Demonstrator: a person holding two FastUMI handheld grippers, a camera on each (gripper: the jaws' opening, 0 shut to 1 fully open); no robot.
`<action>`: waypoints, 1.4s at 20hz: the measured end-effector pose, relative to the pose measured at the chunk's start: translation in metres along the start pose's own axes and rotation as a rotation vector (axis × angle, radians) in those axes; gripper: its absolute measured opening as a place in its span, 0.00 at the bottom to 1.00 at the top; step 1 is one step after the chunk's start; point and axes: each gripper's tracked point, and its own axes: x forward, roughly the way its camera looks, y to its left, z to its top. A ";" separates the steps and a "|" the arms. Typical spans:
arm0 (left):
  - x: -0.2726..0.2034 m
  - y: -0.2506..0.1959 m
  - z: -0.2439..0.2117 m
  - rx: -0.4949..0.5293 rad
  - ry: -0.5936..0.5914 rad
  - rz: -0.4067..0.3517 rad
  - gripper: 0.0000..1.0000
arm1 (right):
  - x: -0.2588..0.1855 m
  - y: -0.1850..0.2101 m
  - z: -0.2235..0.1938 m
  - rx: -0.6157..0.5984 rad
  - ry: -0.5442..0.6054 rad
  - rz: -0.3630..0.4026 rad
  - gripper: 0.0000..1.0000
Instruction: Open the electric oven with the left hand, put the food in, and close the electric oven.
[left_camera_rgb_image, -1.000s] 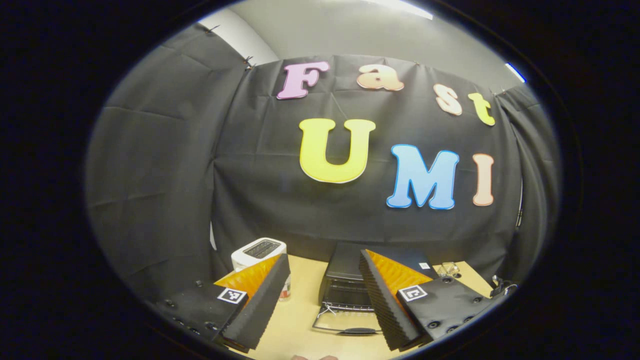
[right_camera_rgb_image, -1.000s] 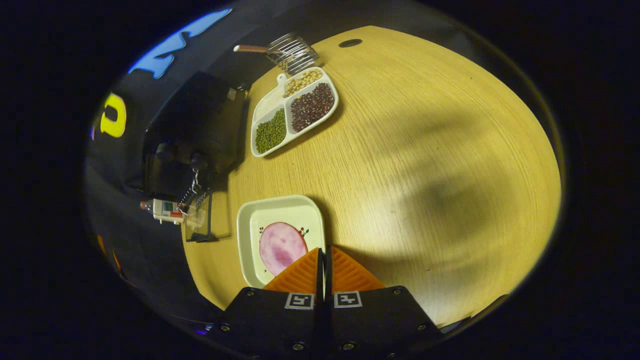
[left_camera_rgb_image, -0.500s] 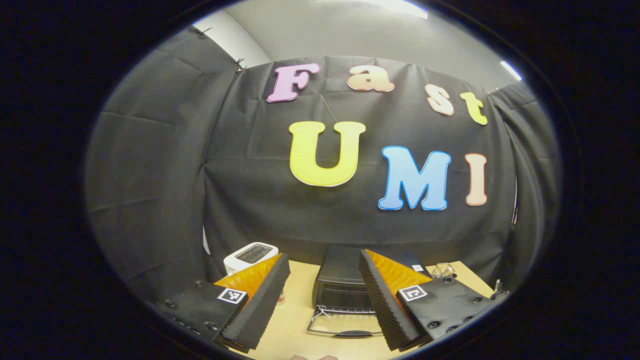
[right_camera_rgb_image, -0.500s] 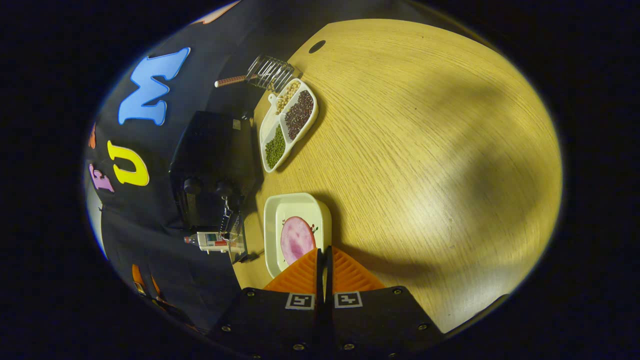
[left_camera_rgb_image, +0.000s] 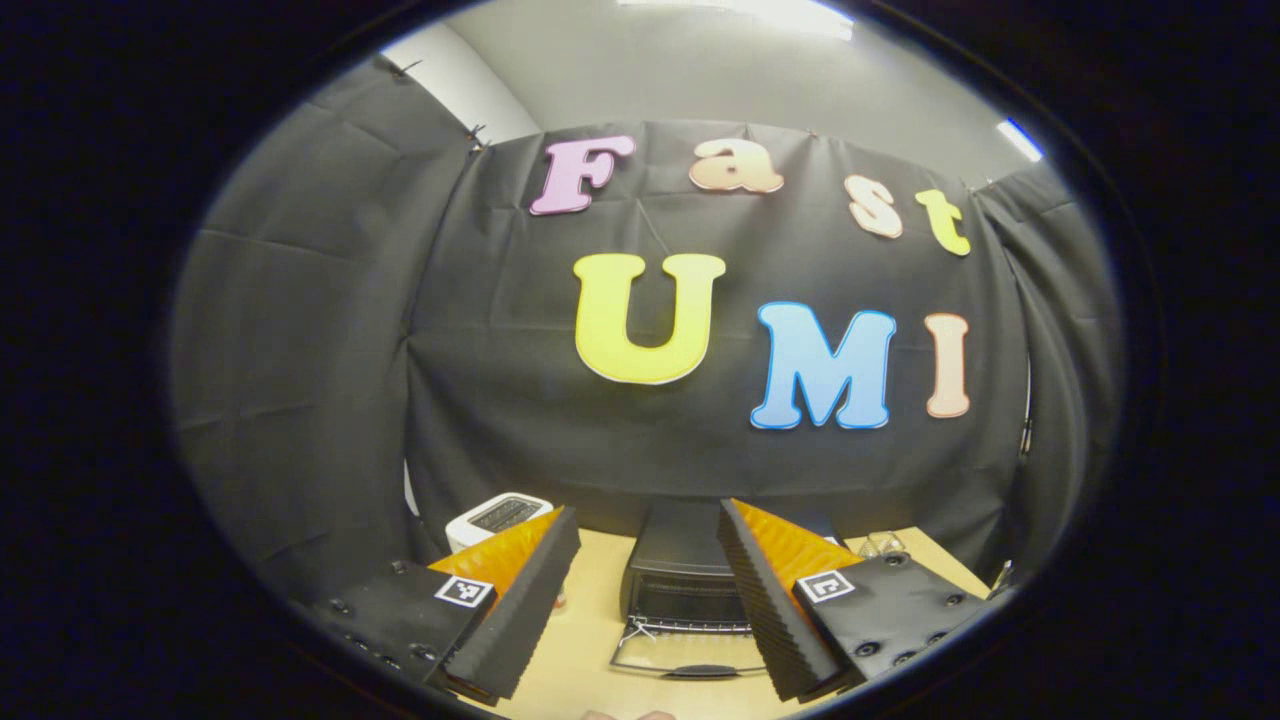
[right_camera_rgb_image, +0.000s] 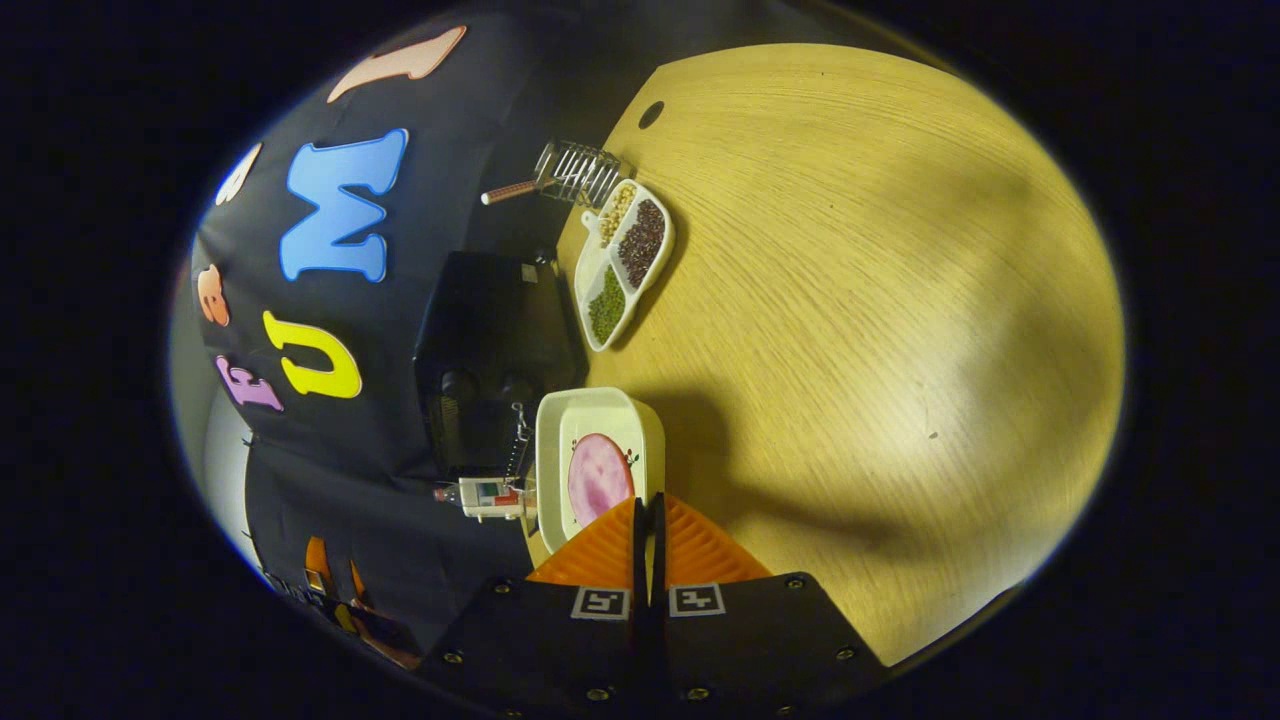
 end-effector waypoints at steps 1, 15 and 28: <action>0.000 -0.001 0.001 0.002 -0.010 -0.006 0.98 | -0.001 0.009 -0.004 -0.001 -0.003 0.027 0.00; -0.003 0.015 0.016 0.019 -0.068 -0.050 0.98 | 0.048 0.101 -0.069 0.004 -0.065 0.065 0.00; -0.010 0.061 0.013 -0.017 -0.037 0.006 0.98 | 0.171 0.160 -0.068 0.140 -0.251 0.008 0.00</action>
